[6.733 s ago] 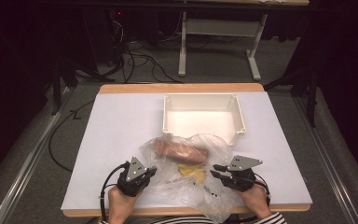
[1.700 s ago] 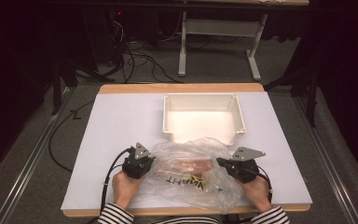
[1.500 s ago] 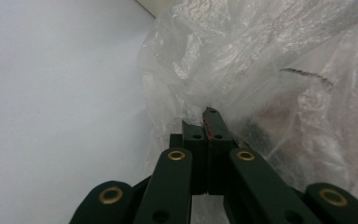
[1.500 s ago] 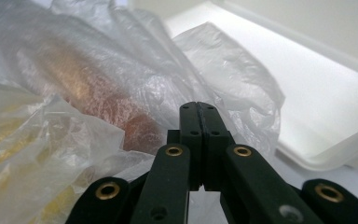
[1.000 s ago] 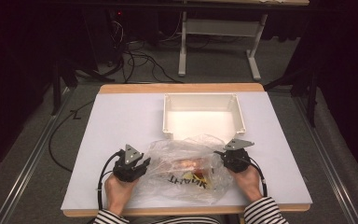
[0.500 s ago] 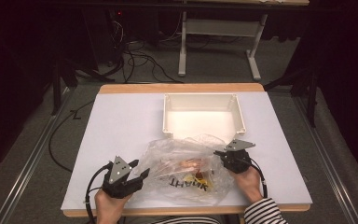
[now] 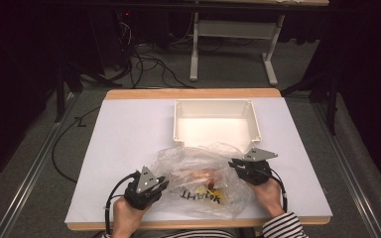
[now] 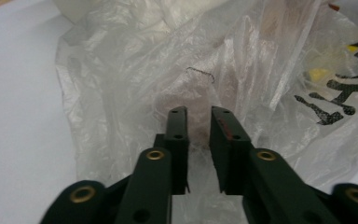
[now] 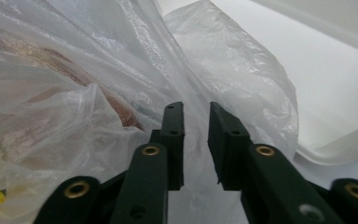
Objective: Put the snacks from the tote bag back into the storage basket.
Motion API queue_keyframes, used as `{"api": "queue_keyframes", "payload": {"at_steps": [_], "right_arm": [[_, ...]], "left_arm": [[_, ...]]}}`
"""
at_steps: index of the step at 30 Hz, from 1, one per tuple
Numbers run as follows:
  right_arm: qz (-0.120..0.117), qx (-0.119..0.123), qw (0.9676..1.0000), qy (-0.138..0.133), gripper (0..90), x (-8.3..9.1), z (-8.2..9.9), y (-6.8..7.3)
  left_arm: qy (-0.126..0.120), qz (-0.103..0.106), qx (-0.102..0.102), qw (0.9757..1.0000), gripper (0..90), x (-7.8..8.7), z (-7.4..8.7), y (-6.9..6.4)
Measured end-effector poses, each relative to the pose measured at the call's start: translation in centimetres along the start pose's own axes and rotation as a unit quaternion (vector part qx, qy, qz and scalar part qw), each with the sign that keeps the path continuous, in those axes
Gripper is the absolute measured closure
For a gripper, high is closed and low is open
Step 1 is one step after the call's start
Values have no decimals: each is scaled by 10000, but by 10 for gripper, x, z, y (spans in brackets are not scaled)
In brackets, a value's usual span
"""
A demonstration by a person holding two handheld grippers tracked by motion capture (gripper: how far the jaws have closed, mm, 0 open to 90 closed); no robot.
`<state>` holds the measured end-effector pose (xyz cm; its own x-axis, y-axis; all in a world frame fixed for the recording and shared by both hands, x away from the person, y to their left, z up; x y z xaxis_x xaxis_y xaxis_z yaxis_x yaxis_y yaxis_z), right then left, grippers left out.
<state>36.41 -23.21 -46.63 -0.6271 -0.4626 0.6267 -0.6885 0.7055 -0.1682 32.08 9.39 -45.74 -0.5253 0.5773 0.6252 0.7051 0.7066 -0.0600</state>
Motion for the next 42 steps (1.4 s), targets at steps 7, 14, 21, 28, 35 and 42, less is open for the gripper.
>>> {"api": "queue_keyframes", "payload": {"at_steps": [7,14,21,28,35,42], "right_arm": [[28,130,9996,-230,630,18,-3,6],[-10,185,9989,-433,577,37,-6,13],[-220,319,9979,-511,535,47,-9,27],[-559,462,9970,-262,482,33,-1,42],[-752,346,9966,-6,469,18,9,42],[-902,608,9936,295,768,11,21,44]], "left_arm": [[-41,152,162,9997,899,3,-5,6],[-279,208,342,9988,900,11,-14,13],[-277,30,535,9982,900,11,-24,26],[-295,-101,791,9964,900,2,-32,39],[-306,-161,879,9955,900,-12,-39,46],[-311,-181,933,9950,900,-20,-41,48]]}}
Point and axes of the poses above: each handheld gripper's, and its own axes: x roughly backward along the jaws, z roughly out of its underside, y roughly to its left, the point moved 3 cm from there along -x, roughly forward along the jaws, and after that the axes turned 8 degrees about x, right-handed, at the moved point
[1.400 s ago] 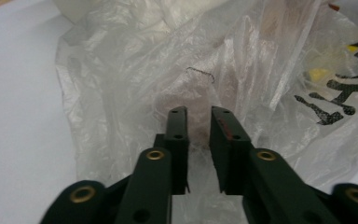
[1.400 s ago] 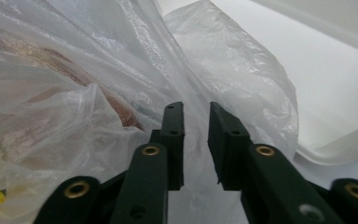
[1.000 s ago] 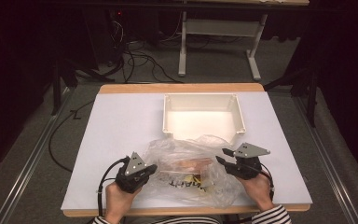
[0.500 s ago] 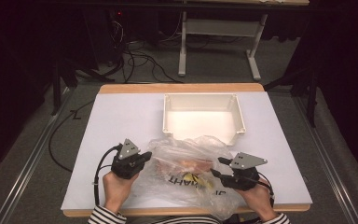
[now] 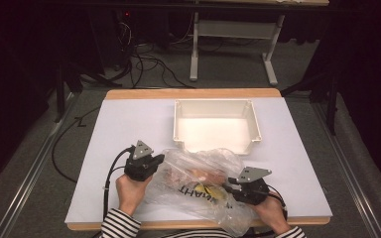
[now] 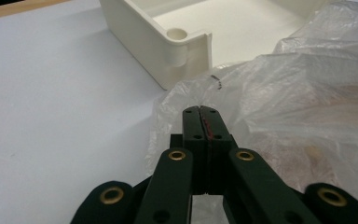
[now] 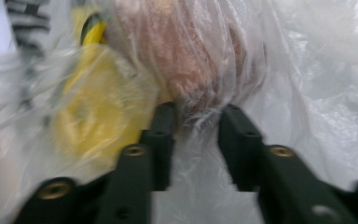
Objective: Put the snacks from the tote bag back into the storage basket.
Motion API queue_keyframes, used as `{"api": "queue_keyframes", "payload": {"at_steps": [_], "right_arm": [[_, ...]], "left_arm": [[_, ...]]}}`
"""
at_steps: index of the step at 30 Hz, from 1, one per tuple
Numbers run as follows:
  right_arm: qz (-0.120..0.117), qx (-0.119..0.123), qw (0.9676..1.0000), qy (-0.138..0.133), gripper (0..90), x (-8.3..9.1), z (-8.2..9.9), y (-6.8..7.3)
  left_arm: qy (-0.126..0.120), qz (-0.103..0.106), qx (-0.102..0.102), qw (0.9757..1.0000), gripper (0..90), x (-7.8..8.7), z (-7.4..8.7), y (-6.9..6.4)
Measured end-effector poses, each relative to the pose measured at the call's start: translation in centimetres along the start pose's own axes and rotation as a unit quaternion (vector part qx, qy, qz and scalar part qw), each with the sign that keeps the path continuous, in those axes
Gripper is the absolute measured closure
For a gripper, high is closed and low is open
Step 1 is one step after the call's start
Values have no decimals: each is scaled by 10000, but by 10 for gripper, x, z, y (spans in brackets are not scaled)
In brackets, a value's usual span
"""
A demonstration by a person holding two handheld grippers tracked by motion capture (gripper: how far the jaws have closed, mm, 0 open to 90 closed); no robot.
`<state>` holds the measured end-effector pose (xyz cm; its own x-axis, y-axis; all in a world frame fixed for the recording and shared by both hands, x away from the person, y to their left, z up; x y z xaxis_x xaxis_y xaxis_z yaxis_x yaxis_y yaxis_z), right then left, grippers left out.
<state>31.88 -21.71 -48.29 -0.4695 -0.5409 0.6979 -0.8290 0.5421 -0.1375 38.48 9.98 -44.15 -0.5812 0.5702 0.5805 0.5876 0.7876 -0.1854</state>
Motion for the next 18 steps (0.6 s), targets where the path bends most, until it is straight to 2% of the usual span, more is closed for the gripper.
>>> {"api": "queue_keyframes", "payload": {"at_steps": [1,2,5,8,9,11,14,17,18], "right_arm": [[0,0,10000,0,768,0,0,0],[-18,53,10000,-1,869,2,3,0],[80,138,9998,-106,900,8,2,0],[202,122,9994,-238,900,14,-1,-1],[288,95,9987,-399,900,21,-5,-5],[386,12,9980,-497,900,26,-10,-12],[558,-107,9970,-527,900,30,-15,-23],[609,-247,9965,-518,900,28,-15,-31],[671,-337,9960,-483,900,24,-14,-39]], "left_arm": [[0,0,0,10000,900,0,0,0],[-33,15,7,10000,900,-1,-1,0],[-59,10,11,10000,900,-1,-2,-2],[-64,-27,-63,10000,899,-2,-4,-4],[-84,-116,-152,9998,899,0,-5,-4],[-127,-145,-140,9997,899,0,-7,-4],[-176,-196,-104,9996,899,-1,-7,-2],[-191,-252,-92,9995,899,-4,-7,1],[-183,-277,-86,9994,899,-5,-7,1]]}}
Point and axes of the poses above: each handheld gripper's, and its own axes: x roughly backward along the jaws, z roughly out of its underside, y roughly to its left, the point moved 3 cm from there along -x, roughly forward along the jaws, and after that the axes turned 8 degrees about x, right-handed, at the moved point
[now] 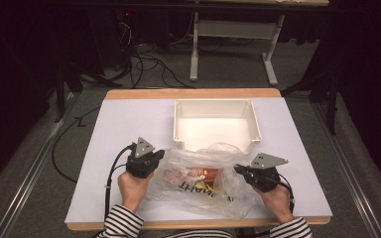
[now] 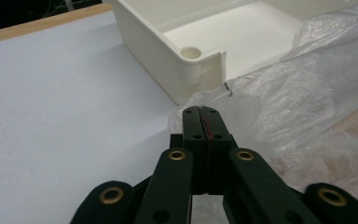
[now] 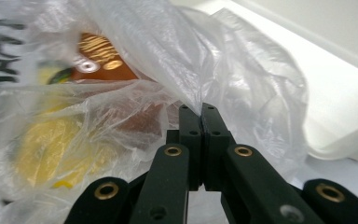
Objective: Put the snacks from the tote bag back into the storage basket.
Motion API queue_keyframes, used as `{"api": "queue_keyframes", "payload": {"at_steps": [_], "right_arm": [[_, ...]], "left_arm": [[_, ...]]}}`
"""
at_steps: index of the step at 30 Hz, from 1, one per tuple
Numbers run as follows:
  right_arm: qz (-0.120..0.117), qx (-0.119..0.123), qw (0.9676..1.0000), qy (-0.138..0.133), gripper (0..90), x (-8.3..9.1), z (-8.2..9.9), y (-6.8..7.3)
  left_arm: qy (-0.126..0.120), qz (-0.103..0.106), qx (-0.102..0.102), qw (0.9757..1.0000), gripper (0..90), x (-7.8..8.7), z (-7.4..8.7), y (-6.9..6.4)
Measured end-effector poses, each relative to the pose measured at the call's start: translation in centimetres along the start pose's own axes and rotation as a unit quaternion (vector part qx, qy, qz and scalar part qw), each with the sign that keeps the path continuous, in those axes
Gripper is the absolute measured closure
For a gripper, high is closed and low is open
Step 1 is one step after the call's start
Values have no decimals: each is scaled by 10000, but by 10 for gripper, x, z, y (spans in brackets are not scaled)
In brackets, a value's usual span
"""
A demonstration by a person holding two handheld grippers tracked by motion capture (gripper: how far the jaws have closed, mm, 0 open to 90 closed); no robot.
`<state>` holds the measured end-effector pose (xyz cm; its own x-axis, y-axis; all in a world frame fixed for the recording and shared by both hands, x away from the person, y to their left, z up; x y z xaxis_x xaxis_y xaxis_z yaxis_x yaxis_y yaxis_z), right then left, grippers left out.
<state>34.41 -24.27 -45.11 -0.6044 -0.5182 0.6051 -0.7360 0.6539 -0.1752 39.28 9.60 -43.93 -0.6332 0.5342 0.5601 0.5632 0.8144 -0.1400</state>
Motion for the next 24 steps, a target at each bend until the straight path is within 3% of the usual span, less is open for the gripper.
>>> {"api": "queue_keyframes", "payload": {"at_steps": [7,12,14,15,17,24], "right_arm": [[89,-364,9985,406,900,-21,15,-16],[45,-410,9972,628,900,-36,24,-18],[35,-449,9968,663,900,-37,26,-18],[30,-479,9966,674,900,-39,28,-18],[32,-474,9968,647,900,-40,30,-17],[90,-515,9970,570,881,-43,33,-16]], "left_arm": [[256,-160,-45,9995,899,-17,5,6],[494,-159,-6,9987,895,-31,13,10],[475,-164,-10,9987,880,-31,14,10],[305,-153,-52,9994,775,-24,13,7],[118,-105,-68,9999,690,-13,11,3],[-131,-69,-166,9998,550,17,9,-9]]}}
Point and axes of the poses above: each handheld gripper's, and its own axes: x roughly backward along the jaws, z roughly out of its underside, y roughly to its left, the point moved 3 cm from there along -x, roughly forward along the jaws, and after that the axes turned 8 degrees about x, right-handed, at the moved point
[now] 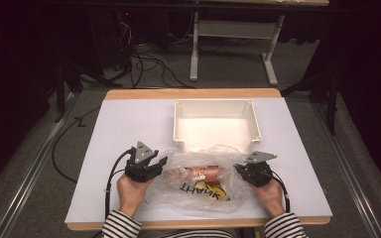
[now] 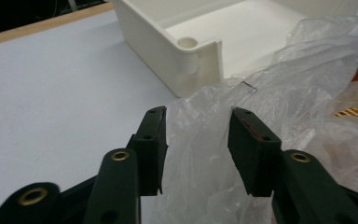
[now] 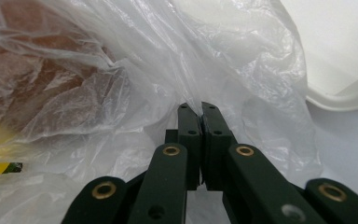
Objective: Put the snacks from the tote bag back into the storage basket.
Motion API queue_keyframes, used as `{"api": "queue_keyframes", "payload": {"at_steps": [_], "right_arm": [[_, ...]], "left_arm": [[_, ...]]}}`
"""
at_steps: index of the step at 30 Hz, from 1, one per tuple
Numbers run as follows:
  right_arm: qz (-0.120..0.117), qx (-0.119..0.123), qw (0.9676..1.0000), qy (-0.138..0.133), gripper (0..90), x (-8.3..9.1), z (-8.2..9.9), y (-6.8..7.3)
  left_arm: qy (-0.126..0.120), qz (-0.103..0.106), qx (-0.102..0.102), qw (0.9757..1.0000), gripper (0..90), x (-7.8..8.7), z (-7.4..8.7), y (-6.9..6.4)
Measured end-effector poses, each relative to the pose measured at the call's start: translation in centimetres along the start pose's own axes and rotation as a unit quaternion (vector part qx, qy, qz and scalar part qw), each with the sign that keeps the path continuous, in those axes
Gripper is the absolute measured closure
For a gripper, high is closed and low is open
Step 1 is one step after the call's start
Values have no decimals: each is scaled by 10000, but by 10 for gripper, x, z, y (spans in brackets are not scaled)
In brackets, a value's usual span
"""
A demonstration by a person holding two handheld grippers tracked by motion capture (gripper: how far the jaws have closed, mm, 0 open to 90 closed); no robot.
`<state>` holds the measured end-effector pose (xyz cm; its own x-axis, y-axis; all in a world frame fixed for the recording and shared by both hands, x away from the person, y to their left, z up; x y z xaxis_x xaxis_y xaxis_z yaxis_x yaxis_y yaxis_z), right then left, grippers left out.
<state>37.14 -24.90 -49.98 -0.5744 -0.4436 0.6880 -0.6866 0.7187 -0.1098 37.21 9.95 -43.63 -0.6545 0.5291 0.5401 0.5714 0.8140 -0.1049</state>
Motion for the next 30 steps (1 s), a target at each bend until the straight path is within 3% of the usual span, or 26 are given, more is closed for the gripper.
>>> {"api": "queue_keyframes", "payload": {"at_steps": [1,4,5,6,8,9,12,14,18,21,24,26,30], "right_arm": [[20,3,10000,-27,860,0,1,0],[36,-14,10000,-38,849,1,1,0],[56,-21,10000,-55,845,0,2,0],[58,-21,10000,-58,844,0,2,0],[54,-16,10000,-71,841,0,2,0],[72,9,10000,-66,839,0,2,1],[77,11,10000,-55,839,0,2,0],[10,-55,10000,-71,840,0,2,-1],[13,-49,10000,-77,839,0,2,-1],[7,-71,10000,-67,840,0,2,-1],[4,-66,10000,-53,839,0,2,-1],[-13,-69,10000,-67,836,0,2,-1],[28,-62,9999,-78,823,0,3,0]], "left_arm": [[-85,12,-73,9999,516,11,1,-7],[-147,52,-144,9998,495,23,2,-13],[-242,80,-224,9994,489,35,3,-21],[-242,80,-224,9994,489,35,3,-21],[-305,190,-224,9991,494,46,5,-29],[-277,339,-247,9987,566,50,9,-38],[-106,440,-384,9982,654,44,16,-47],[148,352,-443,9983,651,26,25,-50],[200,239,-339,9989,514,12,25,-47],[305,166,-390,9986,477,0,24,-46],[468,106,-414,9980,484,-11,24,-45],[434,119,-380,9983,494,-14,22,-43],[437,160,-501,9977,555,-17,21,-41]]}}
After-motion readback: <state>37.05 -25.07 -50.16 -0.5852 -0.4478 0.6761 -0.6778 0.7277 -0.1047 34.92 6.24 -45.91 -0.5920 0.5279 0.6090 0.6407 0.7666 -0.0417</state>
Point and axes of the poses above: each handheld gripper's, and its own axes: x roughly backward along the jaws, z roughly out of its underside, y roughly to its left, the point moved 3 cm from there along -x, roughly forward along the jaws, and after that the axes turned 8 degrees about x, right-handed, at the moved point
